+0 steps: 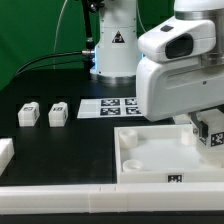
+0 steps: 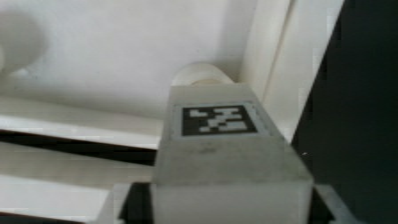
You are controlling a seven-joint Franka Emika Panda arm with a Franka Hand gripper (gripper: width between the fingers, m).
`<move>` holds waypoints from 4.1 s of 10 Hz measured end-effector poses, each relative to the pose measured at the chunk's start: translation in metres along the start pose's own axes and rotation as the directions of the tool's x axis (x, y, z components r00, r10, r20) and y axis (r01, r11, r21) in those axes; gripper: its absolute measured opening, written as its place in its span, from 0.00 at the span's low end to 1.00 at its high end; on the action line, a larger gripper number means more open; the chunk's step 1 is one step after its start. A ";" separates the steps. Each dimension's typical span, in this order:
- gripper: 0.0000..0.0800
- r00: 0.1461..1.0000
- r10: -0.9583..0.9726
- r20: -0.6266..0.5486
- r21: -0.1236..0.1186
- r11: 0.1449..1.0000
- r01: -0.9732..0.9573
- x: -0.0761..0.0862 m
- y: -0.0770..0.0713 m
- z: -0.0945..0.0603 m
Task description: Assemble one leg
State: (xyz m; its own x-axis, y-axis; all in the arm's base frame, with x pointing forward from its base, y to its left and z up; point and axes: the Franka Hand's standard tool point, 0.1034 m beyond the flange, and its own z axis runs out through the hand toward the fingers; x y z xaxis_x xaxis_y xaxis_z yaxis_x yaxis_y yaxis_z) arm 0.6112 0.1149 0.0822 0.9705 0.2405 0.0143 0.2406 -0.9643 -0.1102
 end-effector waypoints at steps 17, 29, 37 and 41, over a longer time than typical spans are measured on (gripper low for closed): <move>0.37 -0.051 0.998 0.023 0.044 -0.052 -0.998 -0.003 0.006 0.003; 0.81 0.842 0.539 -0.023 0.029 0.842 -0.538 -0.002 -0.006 0.006; 0.55 0.989 0.142 -0.031 0.015 0.990 -0.141 -0.003 -0.002 0.007; 0.37 0.986 0.161 -0.031 0.015 0.987 -0.161 -0.003 -0.001 0.007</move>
Offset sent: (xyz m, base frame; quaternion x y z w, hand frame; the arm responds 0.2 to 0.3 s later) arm -0.0007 -0.0074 -0.0054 0.0248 0.0069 0.3291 0.9439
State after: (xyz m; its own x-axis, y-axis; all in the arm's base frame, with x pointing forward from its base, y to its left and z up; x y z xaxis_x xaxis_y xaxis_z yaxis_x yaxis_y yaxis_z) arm 0.6075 0.1160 0.0755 0.9965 0.0786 0.0272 0.0814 -0.9886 -0.1265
